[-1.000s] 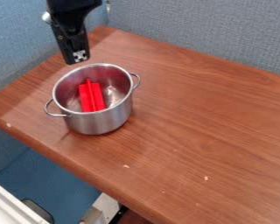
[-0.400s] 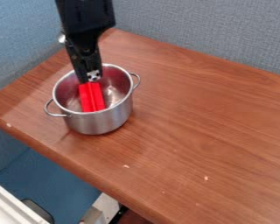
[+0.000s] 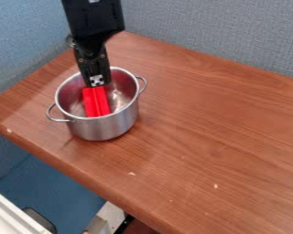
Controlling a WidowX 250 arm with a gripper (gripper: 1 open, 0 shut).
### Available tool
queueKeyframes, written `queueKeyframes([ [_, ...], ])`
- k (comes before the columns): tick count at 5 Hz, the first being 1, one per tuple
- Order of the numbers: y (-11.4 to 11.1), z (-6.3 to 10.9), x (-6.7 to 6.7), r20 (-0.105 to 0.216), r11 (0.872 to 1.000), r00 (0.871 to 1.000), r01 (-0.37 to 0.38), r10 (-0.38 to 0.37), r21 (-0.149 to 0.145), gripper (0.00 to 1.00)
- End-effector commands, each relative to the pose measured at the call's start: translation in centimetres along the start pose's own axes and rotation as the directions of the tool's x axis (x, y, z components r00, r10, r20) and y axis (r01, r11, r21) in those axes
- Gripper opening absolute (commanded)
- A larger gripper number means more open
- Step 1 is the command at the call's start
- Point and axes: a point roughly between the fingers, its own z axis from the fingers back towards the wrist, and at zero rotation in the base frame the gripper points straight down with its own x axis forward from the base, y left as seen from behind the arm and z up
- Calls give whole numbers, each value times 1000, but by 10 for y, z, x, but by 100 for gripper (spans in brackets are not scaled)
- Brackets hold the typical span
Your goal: Put the red object in the metal pot
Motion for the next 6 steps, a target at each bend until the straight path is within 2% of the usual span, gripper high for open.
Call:
queueKeyframes([
  [1, 10, 1, -6, 20, 1000, 1000, 5, -5, 19, 0],
  [2, 14, -11, -17, 17, 1000, 1000, 1, -1, -13, 0],
  [3, 9, -21, -18, 12, 999, 999, -46, 47, -29, 0],
  [4, 8, -13, -7, 39, 995, 995, -94, 94, -20, 0],
  [5, 4, -20, -1, 36, 990, 990, -137, 138, -17, 0],
  [6, 4, -27, -3, 29, 980, 979, -199, 199, -10, 0],
])
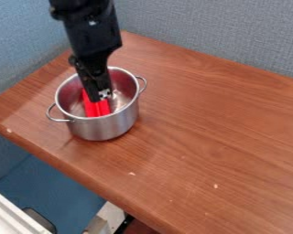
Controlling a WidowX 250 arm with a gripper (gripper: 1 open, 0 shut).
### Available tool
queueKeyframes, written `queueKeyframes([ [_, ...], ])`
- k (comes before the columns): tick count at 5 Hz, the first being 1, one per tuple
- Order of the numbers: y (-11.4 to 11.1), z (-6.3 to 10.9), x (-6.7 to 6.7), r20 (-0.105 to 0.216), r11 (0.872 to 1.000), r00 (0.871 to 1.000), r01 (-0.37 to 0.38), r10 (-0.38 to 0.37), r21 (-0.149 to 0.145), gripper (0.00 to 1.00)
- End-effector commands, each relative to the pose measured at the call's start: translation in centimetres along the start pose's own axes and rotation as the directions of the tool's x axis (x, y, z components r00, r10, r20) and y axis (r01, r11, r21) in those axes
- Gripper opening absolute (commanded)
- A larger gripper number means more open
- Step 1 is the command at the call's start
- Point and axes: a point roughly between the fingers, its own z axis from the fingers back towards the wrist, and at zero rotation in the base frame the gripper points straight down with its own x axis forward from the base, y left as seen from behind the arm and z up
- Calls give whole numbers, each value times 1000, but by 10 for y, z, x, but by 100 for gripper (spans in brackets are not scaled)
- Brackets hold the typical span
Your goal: Put the red object in the metal pot
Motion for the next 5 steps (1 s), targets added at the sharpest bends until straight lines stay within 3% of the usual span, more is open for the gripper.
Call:
queueKeyframes([
  [1, 1, 2, 2, 4, 998, 998, -59, 59, 24, 0],
  [3, -3, -2, 6, 5, 1000, 1000, -20, 19, 15, 0],
  [5, 5, -6, 20, -6, 996, 996, -88, 88, 7, 0],
])
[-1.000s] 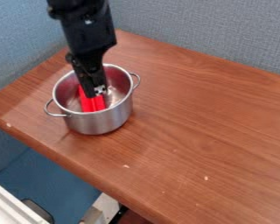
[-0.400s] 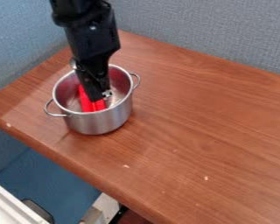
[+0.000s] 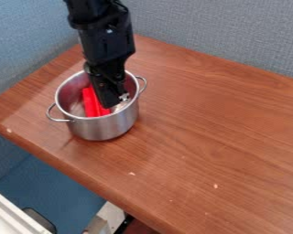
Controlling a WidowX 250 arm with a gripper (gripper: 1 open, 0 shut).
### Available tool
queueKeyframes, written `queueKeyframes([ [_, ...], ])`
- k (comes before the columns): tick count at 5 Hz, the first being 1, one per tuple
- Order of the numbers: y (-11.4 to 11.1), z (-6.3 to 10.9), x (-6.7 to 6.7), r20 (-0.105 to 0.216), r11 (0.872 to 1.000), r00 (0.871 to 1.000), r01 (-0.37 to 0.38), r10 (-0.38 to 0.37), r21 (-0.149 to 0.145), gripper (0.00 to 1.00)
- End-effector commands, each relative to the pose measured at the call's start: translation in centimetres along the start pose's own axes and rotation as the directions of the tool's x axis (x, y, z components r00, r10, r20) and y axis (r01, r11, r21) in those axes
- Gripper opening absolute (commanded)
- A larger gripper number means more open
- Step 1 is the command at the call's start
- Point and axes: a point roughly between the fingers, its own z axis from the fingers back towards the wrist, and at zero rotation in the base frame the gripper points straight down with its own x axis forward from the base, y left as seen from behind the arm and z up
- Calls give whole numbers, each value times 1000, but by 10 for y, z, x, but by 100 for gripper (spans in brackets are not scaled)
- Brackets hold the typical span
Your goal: Put the red object in the metal pot
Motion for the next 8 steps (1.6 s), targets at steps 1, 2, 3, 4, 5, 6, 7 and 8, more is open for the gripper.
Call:
queueKeyframes([
  [1, 9, 1, 12, 13, 999, 999, -31, 31, 16, 0],
  [2, 17, -6, 13, -2, 1000, 1000, -10, 10, 3, 0],
  [3, 23, -12, 14, -18, 1000, 1000, 6, -7, -14, 0],
  [4, 32, -13, 15, -32, 998, 998, 50, -51, -31, 0],
  [5, 40, -15, 16, -47, 994, 994, 94, -96, -49, 0],
  [6, 46, -20, 15, -59, 993, 993, 97, -101, -66, 100],
  [7, 52, -24, 15, -69, 992, 992, 99, -105, -81, 100],
  [8, 58, -25, 16, -64, 991, 992, 103, -109, -91, 100],
])
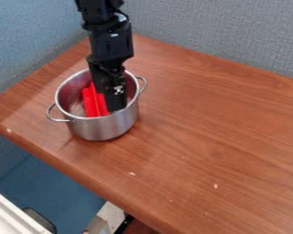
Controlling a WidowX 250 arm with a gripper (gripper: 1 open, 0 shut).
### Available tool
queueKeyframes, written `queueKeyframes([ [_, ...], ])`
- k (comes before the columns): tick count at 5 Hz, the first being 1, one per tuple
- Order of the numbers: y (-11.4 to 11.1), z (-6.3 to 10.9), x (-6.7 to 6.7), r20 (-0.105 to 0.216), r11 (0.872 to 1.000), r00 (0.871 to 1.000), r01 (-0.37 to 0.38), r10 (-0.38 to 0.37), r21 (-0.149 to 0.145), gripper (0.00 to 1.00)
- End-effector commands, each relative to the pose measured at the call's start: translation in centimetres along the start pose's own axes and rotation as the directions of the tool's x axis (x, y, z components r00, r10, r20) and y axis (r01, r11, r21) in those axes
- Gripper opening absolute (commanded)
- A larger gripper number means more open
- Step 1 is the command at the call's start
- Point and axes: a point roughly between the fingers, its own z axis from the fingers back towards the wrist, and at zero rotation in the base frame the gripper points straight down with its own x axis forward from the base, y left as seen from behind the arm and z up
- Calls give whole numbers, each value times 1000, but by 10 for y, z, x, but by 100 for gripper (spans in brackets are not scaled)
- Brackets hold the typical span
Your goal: Put the red object in the metal pot
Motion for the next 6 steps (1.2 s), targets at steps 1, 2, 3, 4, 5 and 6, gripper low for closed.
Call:
queueKeyframes([
  [1, 10, 15, -4, 29, 998, 1000, -1, -1, 58, 100],
  [2, 13, 19, -11, 31, 997, 1000, 2, -4, 79, 100],
  [3, 19, 26, -16, 40, 995, 999, 3, -6, 95, 100],
  [4, 26, 25, -20, 44, 995, 999, 11, -15, 101, 100],
  [5, 20, 30, -19, 52, 993, 999, -2, -5, 118, 100],
  [6, 16, 33, -18, 51, 991, 999, -12, 5, 134, 100],
])
